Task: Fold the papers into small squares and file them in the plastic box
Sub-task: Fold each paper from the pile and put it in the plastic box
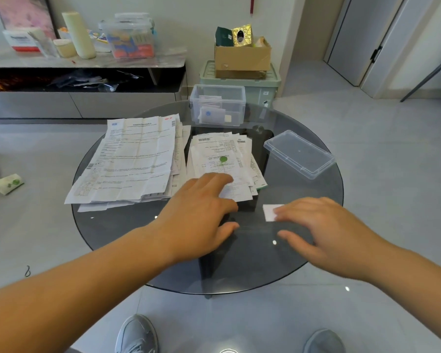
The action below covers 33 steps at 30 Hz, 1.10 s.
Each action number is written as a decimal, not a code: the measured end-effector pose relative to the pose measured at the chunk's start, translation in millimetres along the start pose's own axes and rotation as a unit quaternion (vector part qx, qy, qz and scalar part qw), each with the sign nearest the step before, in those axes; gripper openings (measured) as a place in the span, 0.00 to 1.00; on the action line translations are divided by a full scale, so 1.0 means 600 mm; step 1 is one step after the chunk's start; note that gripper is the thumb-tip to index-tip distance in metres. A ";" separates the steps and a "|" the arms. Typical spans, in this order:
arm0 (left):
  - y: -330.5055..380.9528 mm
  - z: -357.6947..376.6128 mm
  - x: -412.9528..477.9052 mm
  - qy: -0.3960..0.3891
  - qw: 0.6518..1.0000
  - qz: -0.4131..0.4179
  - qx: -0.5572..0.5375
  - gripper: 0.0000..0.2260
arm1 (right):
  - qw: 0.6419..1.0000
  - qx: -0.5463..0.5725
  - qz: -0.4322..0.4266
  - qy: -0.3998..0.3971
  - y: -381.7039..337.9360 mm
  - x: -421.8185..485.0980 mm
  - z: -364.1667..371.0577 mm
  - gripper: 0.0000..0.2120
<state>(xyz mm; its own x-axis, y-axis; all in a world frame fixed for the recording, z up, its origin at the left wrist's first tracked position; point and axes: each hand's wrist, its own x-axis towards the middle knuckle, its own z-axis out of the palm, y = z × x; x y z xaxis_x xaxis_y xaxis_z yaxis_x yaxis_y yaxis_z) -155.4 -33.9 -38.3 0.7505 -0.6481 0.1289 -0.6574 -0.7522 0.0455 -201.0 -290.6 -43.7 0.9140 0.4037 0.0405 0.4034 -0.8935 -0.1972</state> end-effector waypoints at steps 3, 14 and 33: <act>-0.005 0.011 -0.006 -0.031 0.999 0.015 0.035 0.22 | 0.999 0.011 0.044 0.015 0.024 0.004 0.001 0.18; 0.001 -0.006 -0.032 0.016 0.995 0.095 0.032 0.20 | 0.987 0.075 -0.037 0.137 -0.021 0.020 -0.004 0.19; -0.010 0.008 -0.097 -0.011 0.987 -0.075 -0.139 0.24 | 0.984 0.175 -0.035 0.015 -0.090 0.020 0.044 0.04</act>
<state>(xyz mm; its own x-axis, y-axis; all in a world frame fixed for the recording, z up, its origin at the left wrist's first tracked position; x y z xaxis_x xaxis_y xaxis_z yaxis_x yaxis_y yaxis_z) -194.9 8.0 -50.8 0.8403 -0.5364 0.0782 -0.5291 -0.7802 0.3338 -213.1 -232.1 -58.4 0.8877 0.4509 0.0937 0.4303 -0.7396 -0.5175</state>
